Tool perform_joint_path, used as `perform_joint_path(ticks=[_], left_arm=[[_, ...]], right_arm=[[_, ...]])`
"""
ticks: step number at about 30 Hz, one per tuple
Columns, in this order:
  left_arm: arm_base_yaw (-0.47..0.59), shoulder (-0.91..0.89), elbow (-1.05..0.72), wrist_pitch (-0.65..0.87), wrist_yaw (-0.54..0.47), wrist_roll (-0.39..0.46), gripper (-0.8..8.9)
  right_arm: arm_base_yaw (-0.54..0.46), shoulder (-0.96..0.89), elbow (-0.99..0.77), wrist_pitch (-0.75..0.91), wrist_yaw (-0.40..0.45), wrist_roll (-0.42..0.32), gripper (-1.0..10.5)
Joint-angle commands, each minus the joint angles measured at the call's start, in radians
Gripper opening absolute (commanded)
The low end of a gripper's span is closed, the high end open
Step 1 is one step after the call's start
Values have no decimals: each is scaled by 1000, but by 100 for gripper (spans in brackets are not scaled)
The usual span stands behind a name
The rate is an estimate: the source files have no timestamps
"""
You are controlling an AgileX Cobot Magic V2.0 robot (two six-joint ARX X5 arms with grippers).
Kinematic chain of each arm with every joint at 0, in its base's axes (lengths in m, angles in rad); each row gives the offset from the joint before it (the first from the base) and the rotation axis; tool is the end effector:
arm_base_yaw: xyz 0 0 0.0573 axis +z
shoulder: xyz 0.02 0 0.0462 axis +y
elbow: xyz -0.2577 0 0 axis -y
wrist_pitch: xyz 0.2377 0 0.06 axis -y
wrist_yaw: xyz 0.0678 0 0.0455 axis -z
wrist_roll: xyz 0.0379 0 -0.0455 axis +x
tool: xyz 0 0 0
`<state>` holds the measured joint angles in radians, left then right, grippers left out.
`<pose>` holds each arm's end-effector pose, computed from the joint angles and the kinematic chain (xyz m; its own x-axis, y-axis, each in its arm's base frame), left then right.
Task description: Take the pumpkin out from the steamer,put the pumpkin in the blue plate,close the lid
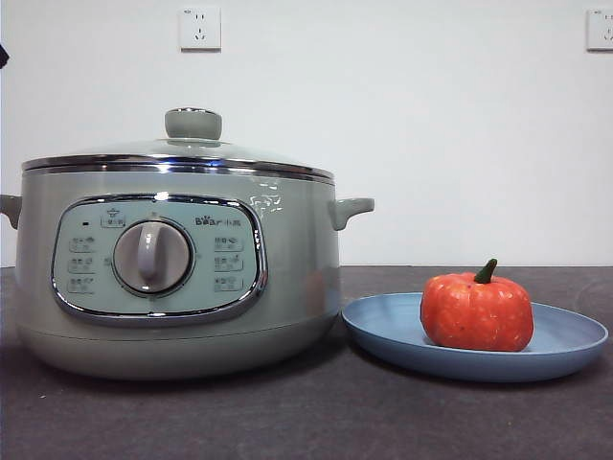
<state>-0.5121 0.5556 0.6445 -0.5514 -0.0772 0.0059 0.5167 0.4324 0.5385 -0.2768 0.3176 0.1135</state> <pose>0.1121 -0.0597 0.2732 0.8156 -0.3700 -0.4449 0.4307 0.9016 0.0397 0.1087 0.0482 0.2787 0.9682 0.1910 -0.1614 -0.1837 0.9812 0.0589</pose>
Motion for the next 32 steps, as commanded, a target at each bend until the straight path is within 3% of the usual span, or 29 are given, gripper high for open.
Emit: perform_joint_path(ticks=[1, 8, 14, 22, 32], left_arm=[[-8, -8, -4, 0, 5, -10, -3], [72, -260, -12, -56, 35, 2, -3], [262, -450, -149, 133, 2, 19, -3], [380, -511, -479, 361, 2, 19, -3], [423, -511, -631, 369, 7, -88, -3]], right_arm=[[0, -1, -6, -15, 3, 9, 1], [1, -1, -6, -63, 6, 9, 1], [2, -1, -6, -106, 2, 9, 1], [2, -1, -6, -168, 2, 9, 1], [2, -1, -6, -206, 3, 9, 1]])
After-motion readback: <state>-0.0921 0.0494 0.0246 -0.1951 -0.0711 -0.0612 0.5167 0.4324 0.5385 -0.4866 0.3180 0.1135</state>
